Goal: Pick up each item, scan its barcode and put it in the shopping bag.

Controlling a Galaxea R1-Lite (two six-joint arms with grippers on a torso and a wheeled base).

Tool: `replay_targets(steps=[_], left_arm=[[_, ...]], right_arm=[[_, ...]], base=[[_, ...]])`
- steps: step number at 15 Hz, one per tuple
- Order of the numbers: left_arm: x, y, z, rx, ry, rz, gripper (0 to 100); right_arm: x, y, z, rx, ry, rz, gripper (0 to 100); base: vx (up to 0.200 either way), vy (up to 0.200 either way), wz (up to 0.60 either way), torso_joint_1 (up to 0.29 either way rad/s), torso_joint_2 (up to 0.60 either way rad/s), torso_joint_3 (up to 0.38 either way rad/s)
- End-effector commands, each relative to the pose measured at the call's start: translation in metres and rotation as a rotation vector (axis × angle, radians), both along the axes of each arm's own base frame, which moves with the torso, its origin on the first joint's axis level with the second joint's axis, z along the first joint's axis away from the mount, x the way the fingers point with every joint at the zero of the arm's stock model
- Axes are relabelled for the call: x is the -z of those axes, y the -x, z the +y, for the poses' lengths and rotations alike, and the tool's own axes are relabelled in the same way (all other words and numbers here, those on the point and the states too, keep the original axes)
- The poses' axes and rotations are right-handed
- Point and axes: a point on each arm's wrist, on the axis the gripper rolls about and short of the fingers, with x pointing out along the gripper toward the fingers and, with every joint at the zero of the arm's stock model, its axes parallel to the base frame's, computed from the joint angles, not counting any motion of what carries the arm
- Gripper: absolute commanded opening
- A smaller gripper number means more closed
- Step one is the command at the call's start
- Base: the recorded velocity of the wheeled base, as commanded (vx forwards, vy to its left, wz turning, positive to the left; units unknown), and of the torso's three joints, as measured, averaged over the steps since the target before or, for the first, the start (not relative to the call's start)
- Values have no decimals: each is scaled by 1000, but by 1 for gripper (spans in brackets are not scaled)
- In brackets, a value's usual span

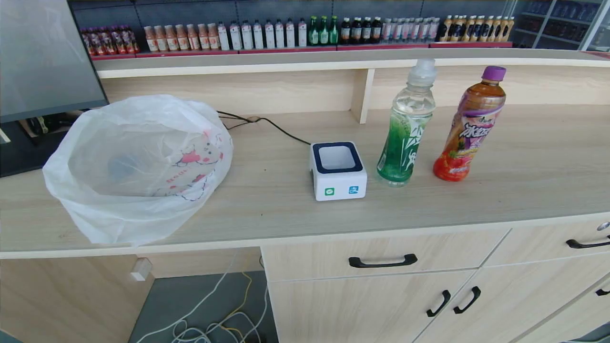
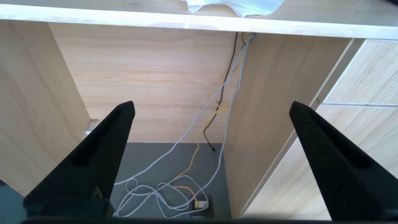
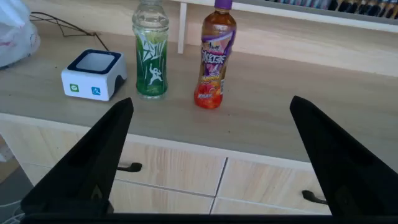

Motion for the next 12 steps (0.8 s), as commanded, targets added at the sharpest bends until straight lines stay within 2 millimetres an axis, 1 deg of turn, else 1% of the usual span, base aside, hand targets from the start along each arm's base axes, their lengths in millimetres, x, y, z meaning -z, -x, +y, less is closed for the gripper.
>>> replay_targets(steps=[1, 3, 4, 7, 9, 11, 12], left_arm=[[0, 0, 0, 1, 0, 0, 100], [0, 0, 0, -1, 0, 0, 100], [0, 0, 0, -1, 0, 0, 100], [0, 0, 0, -1, 0, 0, 100], [0, 0, 0, 1, 0, 0, 100], [0, 0, 0, -1, 0, 0, 100], [0, 0, 0, -1, 0, 0, 100]], right_arm=[[-12, -51, 5, -5, 21, 86, 100], [-15, -69, 8, -11, 24, 116, 100], [-17, -80, 10, -18, 20, 97, 100], [-21, -107, 18, -47, 12, -12, 100], [-24, -128, 24, -56, 4, -112, 100], [-22, -141, 29, -63, -5, -152, 100], [-18, -152, 42, -68, -33, -175, 100]], base=[[0, 0, 0, 0, 0, 0], [0, 0, 0, 0, 0, 0], [0, 0, 0, 0, 0, 0], [0, 0, 0, 0, 0, 0], [0, 0, 0, 0, 0, 0], [0, 0, 0, 0, 0, 0], [0, 0, 0, 0, 0, 0]])
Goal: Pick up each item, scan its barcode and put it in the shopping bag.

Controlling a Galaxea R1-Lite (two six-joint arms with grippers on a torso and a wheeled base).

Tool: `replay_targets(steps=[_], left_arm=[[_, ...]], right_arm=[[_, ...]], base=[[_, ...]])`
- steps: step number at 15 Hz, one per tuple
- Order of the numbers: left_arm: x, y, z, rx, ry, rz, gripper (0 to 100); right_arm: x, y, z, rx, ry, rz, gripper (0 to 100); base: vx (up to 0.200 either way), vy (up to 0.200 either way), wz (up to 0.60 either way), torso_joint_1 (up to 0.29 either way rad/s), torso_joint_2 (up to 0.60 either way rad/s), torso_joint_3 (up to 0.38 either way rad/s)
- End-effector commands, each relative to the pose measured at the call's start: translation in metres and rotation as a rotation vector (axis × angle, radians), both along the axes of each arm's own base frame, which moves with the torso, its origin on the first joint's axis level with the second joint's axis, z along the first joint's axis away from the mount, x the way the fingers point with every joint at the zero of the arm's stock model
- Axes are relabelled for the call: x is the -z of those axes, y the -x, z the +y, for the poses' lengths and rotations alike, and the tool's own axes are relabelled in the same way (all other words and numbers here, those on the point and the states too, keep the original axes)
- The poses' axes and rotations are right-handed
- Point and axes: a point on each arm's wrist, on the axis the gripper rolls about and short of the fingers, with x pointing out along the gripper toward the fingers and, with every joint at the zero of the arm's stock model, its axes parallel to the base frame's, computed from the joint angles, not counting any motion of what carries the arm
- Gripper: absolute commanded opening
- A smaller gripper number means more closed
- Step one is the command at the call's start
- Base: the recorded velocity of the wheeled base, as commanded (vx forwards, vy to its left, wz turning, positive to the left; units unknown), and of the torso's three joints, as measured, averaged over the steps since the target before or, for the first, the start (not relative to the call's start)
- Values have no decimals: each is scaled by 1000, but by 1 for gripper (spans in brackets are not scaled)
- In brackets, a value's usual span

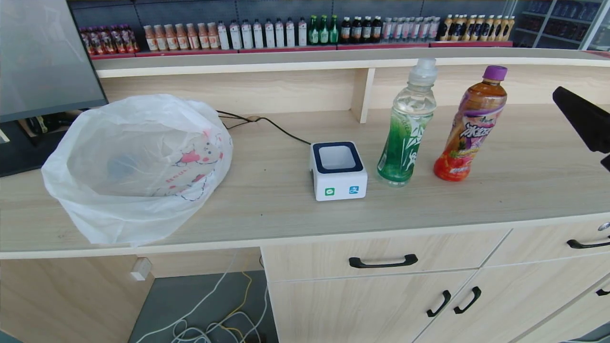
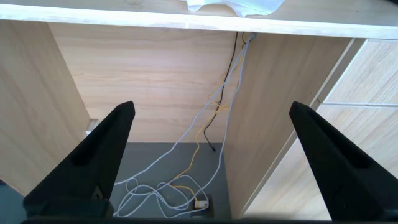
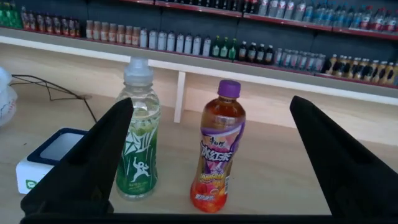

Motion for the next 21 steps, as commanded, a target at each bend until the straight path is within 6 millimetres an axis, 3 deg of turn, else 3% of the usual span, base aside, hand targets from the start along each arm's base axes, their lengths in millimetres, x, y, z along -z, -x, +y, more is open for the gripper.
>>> replay_targets(steps=[1, 4, 8, 10, 17, 21], left_arm=[[0, 0, 0, 0, 0, 0, 100], [0, 0, 0, 0, 0, 0, 100], [0, 0, 0, 0, 0, 0, 100], [0, 0, 0, 0, 0, 0, 100], [0, 0, 0, 0, 0, 0, 100], [0, 0, 0, 0, 0, 0, 100]], right_arm=[[22, -30, 30, -44, -28, 70, 100], [39, -41, 63, -75, -65, 90, 100], [59, -49, 75, -107, -80, 172, 100], [69, -42, 87, -149, -62, 210, 100], [92, -59, 101, -144, -65, 292, 100], [92, -73, 108, -141, -71, 280, 100]], base=[[0, 0, 0, 0, 0, 0], [0, 0, 0, 0, 0, 0], [0, 0, 0, 0, 0, 0], [0, 0, 0, 0, 0, 0], [0, 0, 0, 0, 0, 0], [0, 0, 0, 0, 0, 0]])
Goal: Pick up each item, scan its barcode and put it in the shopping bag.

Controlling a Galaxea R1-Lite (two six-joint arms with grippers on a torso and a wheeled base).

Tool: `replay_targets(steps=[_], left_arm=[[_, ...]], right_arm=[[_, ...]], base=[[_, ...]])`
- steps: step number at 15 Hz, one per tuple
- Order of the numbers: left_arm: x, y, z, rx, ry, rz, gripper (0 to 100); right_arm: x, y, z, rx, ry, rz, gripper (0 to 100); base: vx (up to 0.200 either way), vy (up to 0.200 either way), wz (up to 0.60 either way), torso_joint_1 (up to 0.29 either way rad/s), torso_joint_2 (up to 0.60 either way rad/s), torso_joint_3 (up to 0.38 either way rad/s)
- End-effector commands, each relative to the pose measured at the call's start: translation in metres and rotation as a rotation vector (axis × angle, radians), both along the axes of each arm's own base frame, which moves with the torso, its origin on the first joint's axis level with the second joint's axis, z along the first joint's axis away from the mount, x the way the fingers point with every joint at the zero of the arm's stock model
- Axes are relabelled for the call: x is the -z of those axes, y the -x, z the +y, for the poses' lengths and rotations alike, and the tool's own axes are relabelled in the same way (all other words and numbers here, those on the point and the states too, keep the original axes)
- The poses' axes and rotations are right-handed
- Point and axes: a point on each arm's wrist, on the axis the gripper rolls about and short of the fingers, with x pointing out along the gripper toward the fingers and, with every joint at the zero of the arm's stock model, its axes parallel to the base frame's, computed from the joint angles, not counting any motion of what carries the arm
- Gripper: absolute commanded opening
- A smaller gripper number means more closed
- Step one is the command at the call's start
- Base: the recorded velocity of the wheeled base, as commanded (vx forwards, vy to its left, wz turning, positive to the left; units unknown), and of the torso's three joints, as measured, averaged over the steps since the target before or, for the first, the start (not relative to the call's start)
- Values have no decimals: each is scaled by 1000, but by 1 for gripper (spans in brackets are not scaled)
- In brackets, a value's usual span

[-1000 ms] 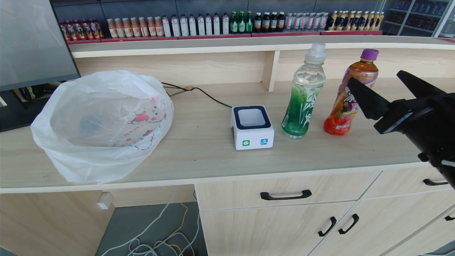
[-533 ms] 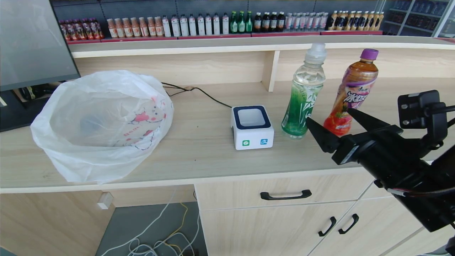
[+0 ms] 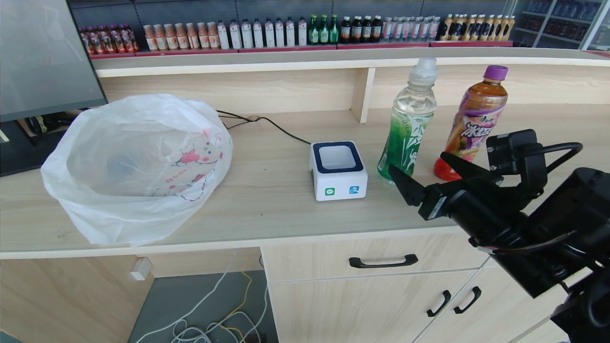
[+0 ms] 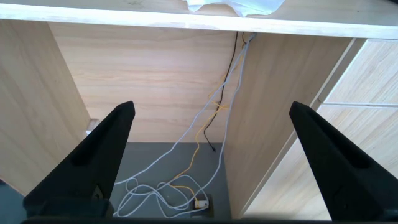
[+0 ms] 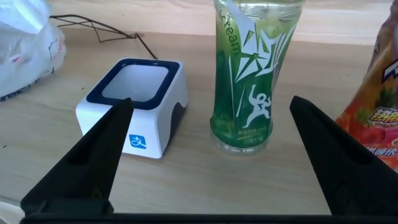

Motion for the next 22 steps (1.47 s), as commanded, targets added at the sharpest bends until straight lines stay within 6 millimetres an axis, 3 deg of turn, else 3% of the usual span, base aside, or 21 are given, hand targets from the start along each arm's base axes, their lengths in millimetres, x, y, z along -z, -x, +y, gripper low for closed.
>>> replay_targets(steps=[1, 7, 22], left_arm=[[0, 0, 0, 0, 0, 1, 100], [0, 0, 0, 0, 0, 1, 100], [0, 0, 0, 0, 0, 1, 100]], right_arm=[[3, -8, 3, 5, 4, 5, 100], [-6, -23, -9, 79, 18, -41, 100], [0, -74, 6, 109, 5, -68, 100]], base=[[0, 0, 0, 0, 0, 0], [0, 0, 0, 0, 0, 0], [0, 0, 0, 0, 0, 0]])
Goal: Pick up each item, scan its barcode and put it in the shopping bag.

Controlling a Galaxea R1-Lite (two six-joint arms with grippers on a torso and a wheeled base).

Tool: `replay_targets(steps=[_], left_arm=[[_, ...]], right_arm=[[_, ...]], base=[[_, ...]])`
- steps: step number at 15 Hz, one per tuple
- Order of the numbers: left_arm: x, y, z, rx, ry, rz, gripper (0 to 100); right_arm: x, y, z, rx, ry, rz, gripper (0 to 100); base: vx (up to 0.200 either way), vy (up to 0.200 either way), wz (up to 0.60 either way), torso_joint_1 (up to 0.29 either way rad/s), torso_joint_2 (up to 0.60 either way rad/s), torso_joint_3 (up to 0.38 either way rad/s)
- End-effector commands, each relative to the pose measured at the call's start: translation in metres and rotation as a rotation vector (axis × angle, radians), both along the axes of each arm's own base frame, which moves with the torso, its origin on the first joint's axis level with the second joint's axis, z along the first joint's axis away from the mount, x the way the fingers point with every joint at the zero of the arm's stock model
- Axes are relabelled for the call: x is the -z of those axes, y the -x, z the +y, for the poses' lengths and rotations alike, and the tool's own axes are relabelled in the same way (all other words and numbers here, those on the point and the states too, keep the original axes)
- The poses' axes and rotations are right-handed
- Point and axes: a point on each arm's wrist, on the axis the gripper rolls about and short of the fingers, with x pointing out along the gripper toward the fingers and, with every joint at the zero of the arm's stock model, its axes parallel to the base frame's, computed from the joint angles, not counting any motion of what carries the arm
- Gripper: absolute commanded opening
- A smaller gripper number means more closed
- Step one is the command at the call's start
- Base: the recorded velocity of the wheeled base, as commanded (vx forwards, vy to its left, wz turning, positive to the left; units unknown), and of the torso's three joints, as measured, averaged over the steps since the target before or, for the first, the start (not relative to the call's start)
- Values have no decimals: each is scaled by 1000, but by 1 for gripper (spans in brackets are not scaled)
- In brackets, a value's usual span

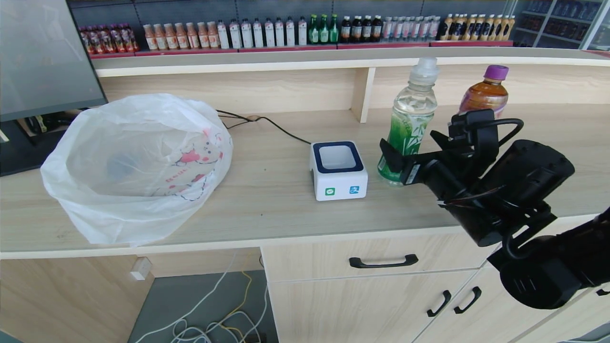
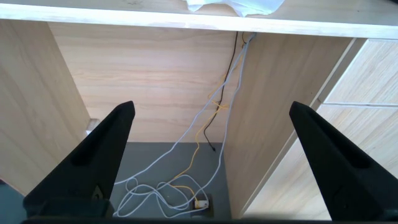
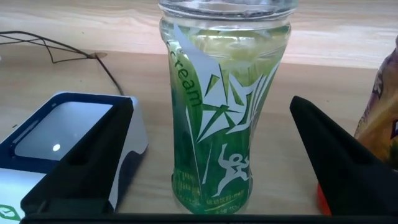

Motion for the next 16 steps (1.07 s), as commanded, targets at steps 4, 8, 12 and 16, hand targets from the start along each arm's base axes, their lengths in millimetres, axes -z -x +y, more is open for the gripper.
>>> replay_targets(steps=[4, 8, 12, 16], left_arm=[[0, 0, 0, 0, 0, 0, 100], [0, 0, 0, 1, 0, 0, 100], [0, 0, 0, 0, 0, 0, 100], [0, 0, 0, 0, 0, 0, 100]], right_arm=[[1, -7, -4, 17, 0, -6, 100], [2, -12, -15, 46, 3, 0, 100], [1, -16, -20, 44, 12, 4, 100], [-6, -17, -12, 23, 9, -5, 100]], base=[[0, 0, 0, 0, 0, 0], [0, 0, 0, 0, 0, 0], [0, 0, 0, 0, 0, 0], [0, 0, 0, 0, 0, 0]])
